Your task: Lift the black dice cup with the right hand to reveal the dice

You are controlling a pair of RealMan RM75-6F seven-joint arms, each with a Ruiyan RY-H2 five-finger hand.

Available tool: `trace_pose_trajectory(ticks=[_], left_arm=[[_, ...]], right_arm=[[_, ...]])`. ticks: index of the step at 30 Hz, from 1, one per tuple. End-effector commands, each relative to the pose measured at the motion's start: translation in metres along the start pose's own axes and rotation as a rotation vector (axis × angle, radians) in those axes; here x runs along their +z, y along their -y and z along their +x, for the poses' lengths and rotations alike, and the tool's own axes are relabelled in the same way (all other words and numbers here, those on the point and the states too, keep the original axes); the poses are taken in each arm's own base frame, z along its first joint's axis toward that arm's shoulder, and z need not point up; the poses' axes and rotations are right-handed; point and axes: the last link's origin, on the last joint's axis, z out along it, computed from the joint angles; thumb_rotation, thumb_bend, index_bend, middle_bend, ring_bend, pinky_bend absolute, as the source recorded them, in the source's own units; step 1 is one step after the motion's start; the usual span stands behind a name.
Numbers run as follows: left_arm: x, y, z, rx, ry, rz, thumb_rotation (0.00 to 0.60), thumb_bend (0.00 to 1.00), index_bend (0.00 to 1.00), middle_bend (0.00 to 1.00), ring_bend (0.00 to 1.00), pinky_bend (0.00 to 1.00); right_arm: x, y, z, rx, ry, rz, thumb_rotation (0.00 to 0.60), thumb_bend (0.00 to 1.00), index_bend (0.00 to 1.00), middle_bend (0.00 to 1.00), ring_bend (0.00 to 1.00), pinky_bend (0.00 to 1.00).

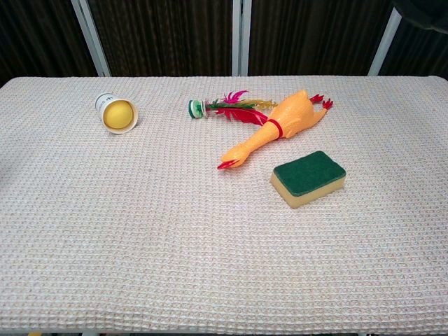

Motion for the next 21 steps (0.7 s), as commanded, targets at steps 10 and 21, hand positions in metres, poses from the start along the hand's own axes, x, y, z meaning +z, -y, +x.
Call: trace_pose_trajectory(ticks=[10, 21], left_arm=[[-0.001, 0.000, 0.008, -0.001, -0.026, -0.004, 0.600, 0.03, 0.09, 0.11, 0.02, 0.21], [0.001, -0.003, 0.008, 0.003, -0.020, -0.013, 0.600, 0.03, 0.09, 0.11, 0.02, 0.21]], right_arm=[[0.020, -0.005, -0.051, -0.017, 0.130, 0.020, 0.600, 0.25, 0.09, 0.39, 0.09, 0.06], [-0.027, 0.047, 0.039, -0.110, -0.309, 0.236, 0.600, 0.25, 0.10, 0.41, 0.10, 0.06]])
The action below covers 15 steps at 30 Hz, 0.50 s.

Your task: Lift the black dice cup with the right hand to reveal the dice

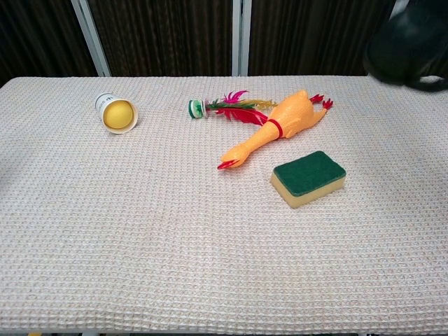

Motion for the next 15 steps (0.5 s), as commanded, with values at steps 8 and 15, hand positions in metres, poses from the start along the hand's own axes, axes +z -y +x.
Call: trace_pose_trajectory(ticks=[8, 15], left_arm=[[-0.001, -0.001, -0.006, -0.007, 0.016, 0.003, 0.600, 0.03, 0.09, 0.11, 0.02, 0.21], [0.000, 0.000, -0.002, -0.003, 0.002, 0.005, 0.600, 0.03, 0.09, 0.11, 0.02, 0.21]], right_arm=[[-0.006, -0.025, -0.058, -0.097, 0.102, -0.127, 0.600, 0.25, 0.10, 0.40, 0.10, 0.07], [0.009, -0.024, -0.075, -0.067, 0.096, -0.096, 0.600, 0.25, 0.10, 0.38, 0.09, 0.05]])
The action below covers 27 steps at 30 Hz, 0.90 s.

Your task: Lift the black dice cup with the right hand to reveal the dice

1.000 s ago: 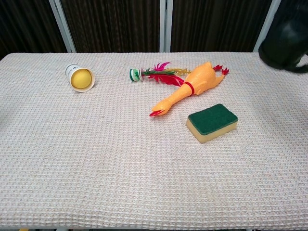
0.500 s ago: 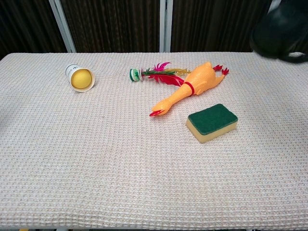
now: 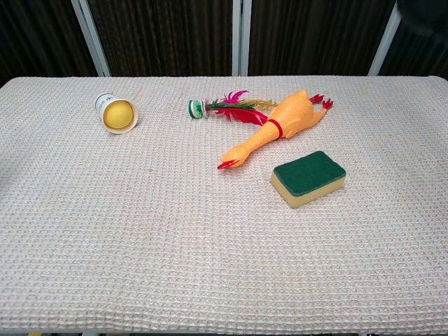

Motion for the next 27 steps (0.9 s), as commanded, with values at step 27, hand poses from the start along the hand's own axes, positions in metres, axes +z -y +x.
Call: trace_pose_trajectory(ticks=[27], left_arm=[[-0.001, 0.000, -0.001, -0.007, 0.007, -0.002, 0.600, 0.03, 0.09, 0.11, 0.02, 0.21]], right_arm=[[0.007, -0.021, -0.088, -0.023, 0.298, -0.090, 0.600, 0.27, 0.10, 0.39, 0.09, 0.03]])
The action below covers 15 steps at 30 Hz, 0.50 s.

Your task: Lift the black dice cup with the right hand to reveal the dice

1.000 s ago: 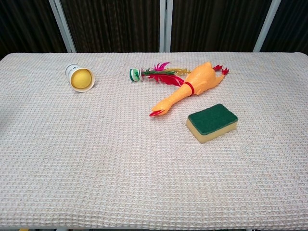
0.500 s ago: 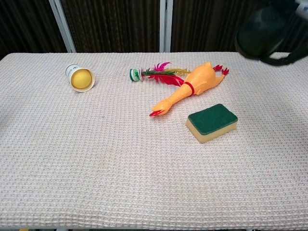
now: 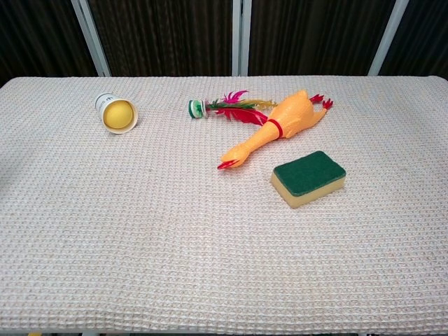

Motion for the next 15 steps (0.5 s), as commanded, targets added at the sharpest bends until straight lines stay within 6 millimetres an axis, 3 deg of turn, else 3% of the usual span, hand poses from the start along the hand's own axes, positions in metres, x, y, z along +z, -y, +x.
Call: trace_pose_trajectory(ticks=[1, 5, 8, 12, 15], left_arm=[[-0.001, 0.001, -0.001, 0.000, 0.006, 0.001, 0.600, 0.03, 0.09, 0.11, 0.02, 0.21], [0.000, 0.000, -0.002, -0.004, 0.019, -0.002, 0.600, 0.03, 0.09, 0.11, 0.02, 0.21], [0.000, -0.001, -0.004, -0.008, 0.024, -0.009, 0.600, 0.03, 0.09, 0.11, 0.02, 0.21], [0.001, -0.002, -0.005, -0.013, 0.026, -0.012, 0.600, 0.03, 0.09, 0.11, 0.02, 0.21], [0.001, -0.002, -0.005, -0.015, 0.025, -0.014, 0.600, 0.03, 0.09, 0.11, 0.02, 0.21]], right_arm=[[-0.041, -0.050, -0.110, -0.053, 0.582, -0.197, 0.600, 0.28, 0.10, 0.39, 0.09, 0.03], [-0.049, -0.050, -0.119, -0.039, 0.721, -0.198, 0.600, 0.28, 0.12, 0.40, 0.09, 0.03], [-0.045, -0.048, -0.111, -0.036, 0.799, -0.192, 0.600, 0.28, 0.13, 0.40, 0.09, 0.03], [-0.025, -0.036, -0.086, 0.083, 0.843, -0.214, 0.600, 0.28, 0.14, 0.40, 0.09, 0.03], [-0.003, -0.033, -0.063, 0.049, 0.777, -0.182, 0.600, 0.28, 0.14, 0.41, 0.09, 0.03]])
